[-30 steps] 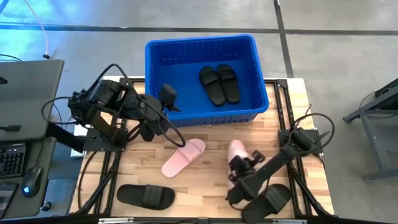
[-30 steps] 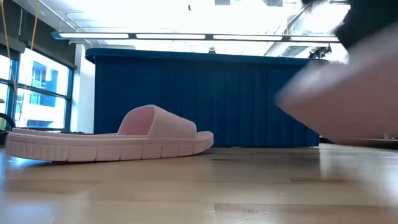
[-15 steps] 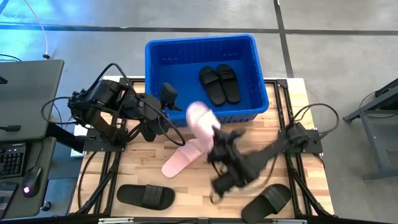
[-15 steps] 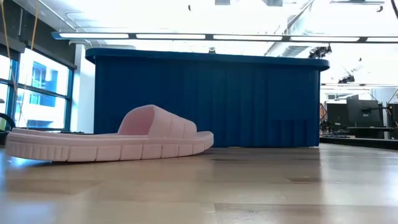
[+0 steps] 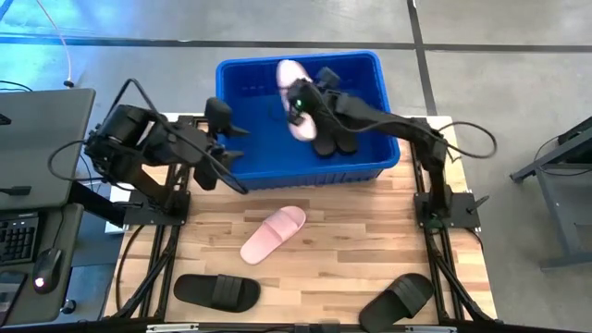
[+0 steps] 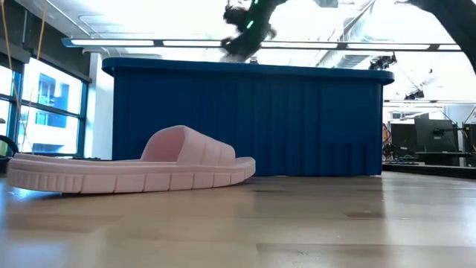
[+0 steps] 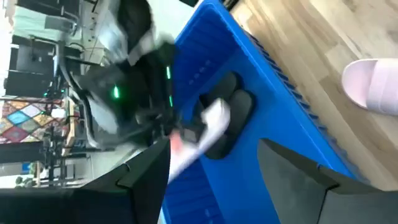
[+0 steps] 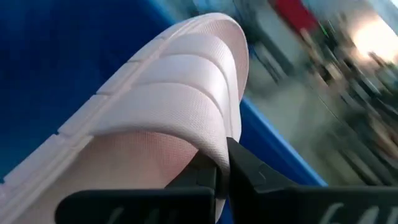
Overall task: Pick and place slides into bin
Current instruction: Put the right pink slide into the blue bin
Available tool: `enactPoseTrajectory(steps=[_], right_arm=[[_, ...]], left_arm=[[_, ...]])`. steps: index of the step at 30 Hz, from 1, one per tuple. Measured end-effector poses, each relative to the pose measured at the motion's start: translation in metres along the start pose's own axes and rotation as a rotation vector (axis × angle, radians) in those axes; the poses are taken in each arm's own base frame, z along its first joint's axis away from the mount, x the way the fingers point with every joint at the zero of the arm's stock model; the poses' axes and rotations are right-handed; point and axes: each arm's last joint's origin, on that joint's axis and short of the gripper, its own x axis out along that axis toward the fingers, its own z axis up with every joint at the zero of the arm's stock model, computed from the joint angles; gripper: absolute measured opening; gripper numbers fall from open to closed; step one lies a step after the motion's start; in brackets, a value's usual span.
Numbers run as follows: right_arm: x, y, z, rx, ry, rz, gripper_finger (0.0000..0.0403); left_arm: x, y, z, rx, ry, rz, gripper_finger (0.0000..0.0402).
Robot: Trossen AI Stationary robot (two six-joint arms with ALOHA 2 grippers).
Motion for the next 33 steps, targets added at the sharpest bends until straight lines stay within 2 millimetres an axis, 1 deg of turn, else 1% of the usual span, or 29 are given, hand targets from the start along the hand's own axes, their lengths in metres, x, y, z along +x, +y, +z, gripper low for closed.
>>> enactPoseTrajectory(steps=[2, 3, 5, 8, 11, 14, 16, 19, 23, 26, 31, 33], right_arm=[[0.027, 0.005, -0.002, 0.023, -0.142, 0.067, 0.0000], [0.038, 0.008, -0.002, 0.033, -0.212, 0.091, 0.0000], [0.057, 0.014, -0.010, 0.050, -0.272, 0.095, 0.0000], [0.089, 0.030, -0.031, 0.050, -0.225, 0.090, 0.0000], [0.119, 0.042, -0.052, 0.093, -0.183, 0.155, 0.0000], [0.143, 0.054, -0.071, 0.125, -0.148, 0.203, 0.0000], [0.155, 0.064, -0.083, 0.088, -0.113, 0.210, 0.0000], [0.162, 0.074, -0.094, -0.040, -0.090, 0.229, 0.0008], [0.163, 0.076, -0.097, -0.105, -0.066, 0.248, 0.0038], [0.162, 0.077, -0.100, -0.081, -0.041, 0.263, 0.0072], [0.162, 0.078, -0.099, -0.046, -0.042, 0.291, 0.0143], [0.160, 0.080, -0.098, -0.042, -0.043, 0.290, 0.0171]], left_arm=[[-0.002, 0.000, -0.001, -0.020, -0.005, 0.000, 0.0232], [-0.004, 0.001, -0.003, -0.028, -0.010, -0.001, 0.0232], [-0.006, 0.001, -0.005, -0.033, -0.015, 0.001, 0.0232], [-0.009, 0.002, -0.007, -0.039, -0.021, 0.006, 0.0232], [-0.010, 0.002, -0.008, -0.041, -0.022, 0.007, 0.0232], [-0.009, 0.002, -0.008, -0.065, -0.025, 0.002, 0.0232], [-0.010, 0.002, -0.008, -0.077, -0.027, 0.000, 0.0232], [-0.010, 0.002, -0.008, -0.096, -0.028, -0.001, 0.0232], [-0.010, 0.002, -0.008, -0.118, -0.028, -0.002, 0.0232], [-0.010, 0.002, -0.008, -0.118, -0.029, -0.003, 0.0232], [-0.010, 0.002, -0.008, -0.146, -0.030, -0.005, 0.0232], [-0.010, 0.001, -0.007, -0.166, -0.048, -0.032, 0.0232]])
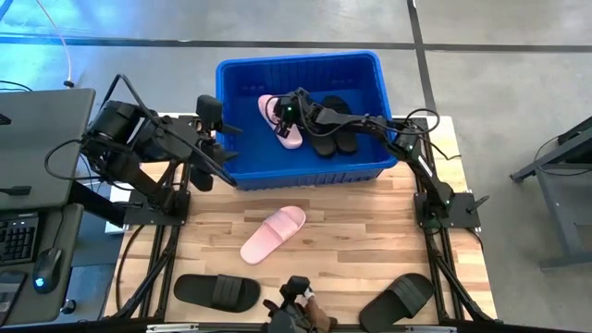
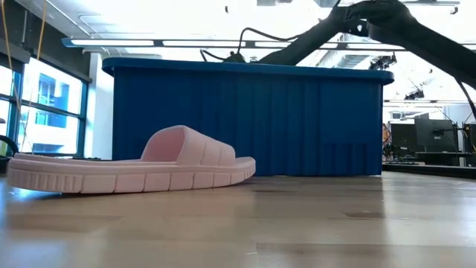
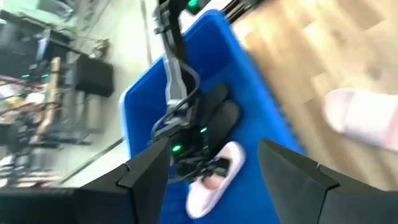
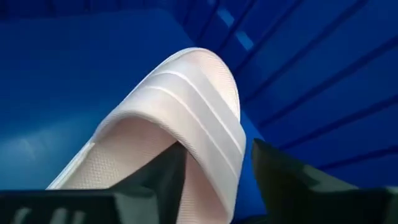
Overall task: Pick and place slides into bin
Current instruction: Put the right pink slide into the blue bin, then put the pink slide into the blue bin
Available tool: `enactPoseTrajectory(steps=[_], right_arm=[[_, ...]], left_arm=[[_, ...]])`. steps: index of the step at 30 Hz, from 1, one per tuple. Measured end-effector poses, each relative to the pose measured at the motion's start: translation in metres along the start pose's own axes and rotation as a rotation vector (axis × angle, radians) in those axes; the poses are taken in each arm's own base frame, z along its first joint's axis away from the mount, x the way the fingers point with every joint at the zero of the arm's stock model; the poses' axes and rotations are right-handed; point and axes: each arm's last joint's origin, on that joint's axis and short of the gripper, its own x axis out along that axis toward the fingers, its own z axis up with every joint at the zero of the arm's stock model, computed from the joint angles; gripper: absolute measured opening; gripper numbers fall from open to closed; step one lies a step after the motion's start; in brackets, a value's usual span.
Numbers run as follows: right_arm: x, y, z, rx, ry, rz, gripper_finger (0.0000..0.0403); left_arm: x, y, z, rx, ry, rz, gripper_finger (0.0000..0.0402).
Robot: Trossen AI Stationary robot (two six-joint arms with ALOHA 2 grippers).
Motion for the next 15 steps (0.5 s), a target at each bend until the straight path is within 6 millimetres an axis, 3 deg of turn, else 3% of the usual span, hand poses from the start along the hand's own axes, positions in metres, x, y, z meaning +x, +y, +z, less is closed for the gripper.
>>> enactPoseTrajectory(steps=[3, 7, 11, 15], right_arm=[[-0.006, 0.004, 0.008, 0.005, 0.007, -0.045, 0.0205], [-0.029, 0.010, 0.042, -0.075, -0.029, -0.118, 0.0227], [-0.073, 0.013, 0.087, -0.199, -0.023, -0.198, 0.0228], [-0.123, 0.019, 0.115, -0.332, 0.088, -0.219, 0.0215]], left_arm=[[0.001, -0.003, 0.002, -0.002, -0.043, -0.081, 0.0232], [0.013, -0.013, 0.004, 0.027, -0.031, -0.169, 0.0232], [0.028, -0.024, 0.005, 0.053, 0.030, -0.202, 0.0232], [0.040, -0.033, 0.005, 0.058, 0.077, -0.230, 0.0232]])
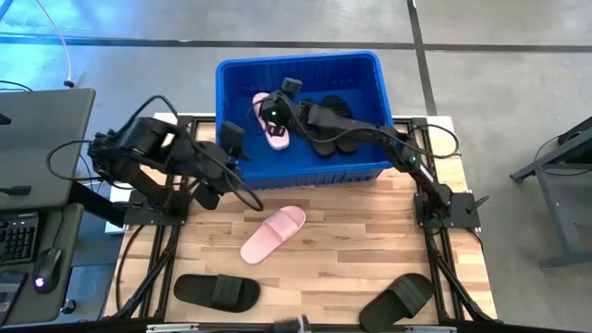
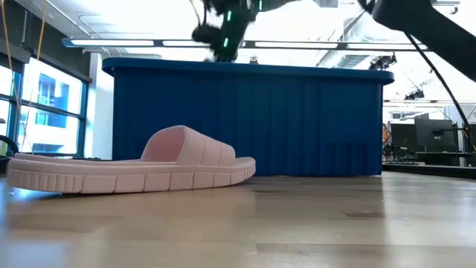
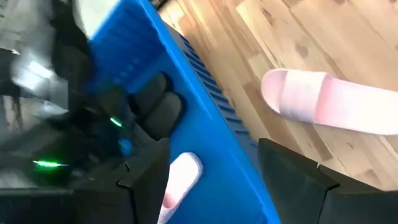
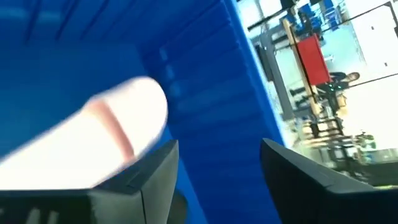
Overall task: Pick and place slides into bin
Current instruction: Put the pink slide into the blue bin
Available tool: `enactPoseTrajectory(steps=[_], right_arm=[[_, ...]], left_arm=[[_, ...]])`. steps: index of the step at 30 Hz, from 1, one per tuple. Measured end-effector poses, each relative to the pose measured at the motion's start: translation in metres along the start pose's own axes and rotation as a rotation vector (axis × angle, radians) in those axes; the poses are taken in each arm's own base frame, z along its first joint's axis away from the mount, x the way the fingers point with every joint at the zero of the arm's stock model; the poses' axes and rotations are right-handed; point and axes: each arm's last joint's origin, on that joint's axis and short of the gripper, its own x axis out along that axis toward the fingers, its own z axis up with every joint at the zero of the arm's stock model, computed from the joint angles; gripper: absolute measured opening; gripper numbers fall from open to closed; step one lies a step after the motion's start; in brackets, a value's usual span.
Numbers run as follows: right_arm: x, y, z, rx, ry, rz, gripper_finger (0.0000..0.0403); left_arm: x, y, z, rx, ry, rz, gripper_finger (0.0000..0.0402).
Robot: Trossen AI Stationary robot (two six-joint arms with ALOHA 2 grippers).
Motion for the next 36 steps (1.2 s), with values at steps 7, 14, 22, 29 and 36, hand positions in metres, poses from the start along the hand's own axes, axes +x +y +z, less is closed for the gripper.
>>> enactPoseTrajectory(steps=[7, 14, 22, 29, 36], right_arm=[[-0.079, -0.010, -0.030, -0.089, 0.195, 0.016, 0.0191], [-0.160, -0.014, -0.093, 0.262, 0.420, 0.091, 0.0176], [-0.234, 0.040, -0.154, 0.433, 0.361, 0.111, 0.0156], [-0.274, 0.088, -0.203, 0.522, 0.135, 0.085, 0.0138], [-0.295, 0.090, -0.201, 0.473, -0.045, 0.048, 0.0138]], left_arm=[[-0.005, -0.014, -0.006, -0.027, -0.008, -0.037, 0.0232], [-0.016, -0.043, -0.015, -0.063, -0.035, -0.086, 0.0232], [0.032, -0.113, -0.018, 0.007, 0.137, -0.117, 0.0232], [0.102, -0.177, -0.015, 0.018, 0.031, -0.013, 0.0232], [0.166, -0.205, -0.020, 0.010, -0.065, 0.128, 0.0232]])
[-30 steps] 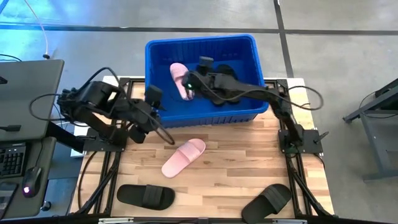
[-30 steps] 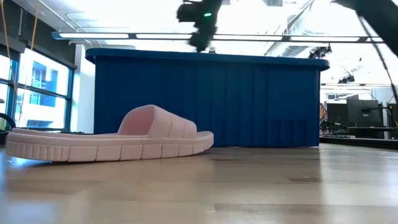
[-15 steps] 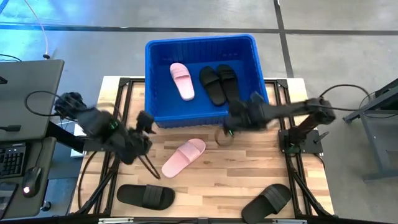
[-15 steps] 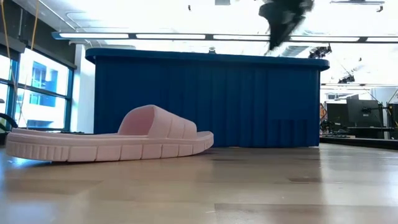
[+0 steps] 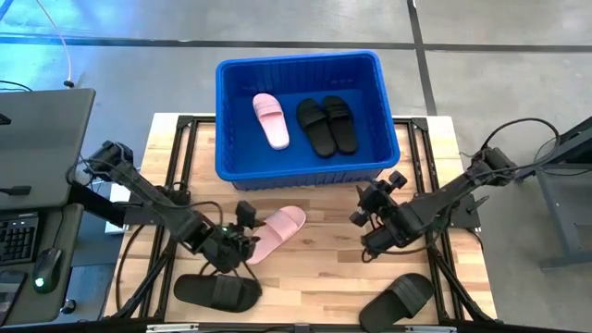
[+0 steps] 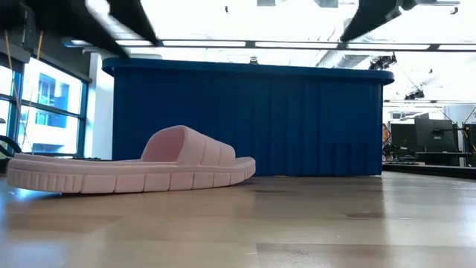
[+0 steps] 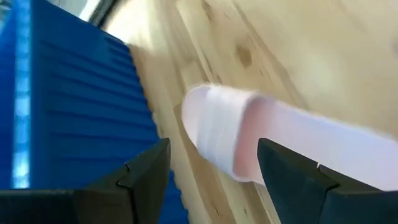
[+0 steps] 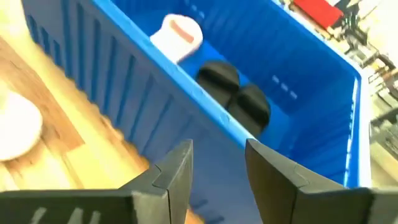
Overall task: Pick and place slides into bin
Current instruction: Put the pink slide into the blue bin
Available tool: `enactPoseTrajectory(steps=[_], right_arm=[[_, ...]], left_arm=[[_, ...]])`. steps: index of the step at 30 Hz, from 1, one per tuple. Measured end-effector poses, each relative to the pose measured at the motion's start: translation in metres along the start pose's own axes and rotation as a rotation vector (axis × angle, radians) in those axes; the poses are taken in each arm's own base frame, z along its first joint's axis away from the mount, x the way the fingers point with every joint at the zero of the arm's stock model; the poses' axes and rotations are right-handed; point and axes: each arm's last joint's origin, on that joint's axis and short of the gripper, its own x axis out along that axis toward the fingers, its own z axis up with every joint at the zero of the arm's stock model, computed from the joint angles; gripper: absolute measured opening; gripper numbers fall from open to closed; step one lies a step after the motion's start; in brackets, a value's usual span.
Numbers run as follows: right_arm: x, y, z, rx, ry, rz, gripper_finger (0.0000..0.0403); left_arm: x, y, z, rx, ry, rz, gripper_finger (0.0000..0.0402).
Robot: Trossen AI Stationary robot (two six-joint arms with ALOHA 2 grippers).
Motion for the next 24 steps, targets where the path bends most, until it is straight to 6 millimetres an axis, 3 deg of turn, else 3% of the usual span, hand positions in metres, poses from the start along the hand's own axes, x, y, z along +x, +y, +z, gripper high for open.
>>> enactPoseTrajectory(steps=[6, 16, 21, 24], right_arm=[[-0.006, -0.002, 0.013, 0.030, -0.035, 0.010, 0.0138], [-0.007, -0.002, 0.014, 0.030, -0.032, 0.012, 0.0138], [-0.007, -0.003, 0.014, 0.026, -0.038, 0.007, 0.0138], [-0.007, -0.003, 0.014, 0.018, -0.036, 0.004, 0.0138]], left_arm=[[0.040, -0.016, -0.012, 0.012, 0.079, -0.021, 0.0232], [0.098, -0.040, 0.001, -0.016, 0.019, -0.037, 0.0232], [0.112, -0.039, -0.004, -0.033, 0.077, 0.065, 0.0221], [0.112, -0.037, -0.003, -0.050, 0.086, 0.116, 0.0181]])
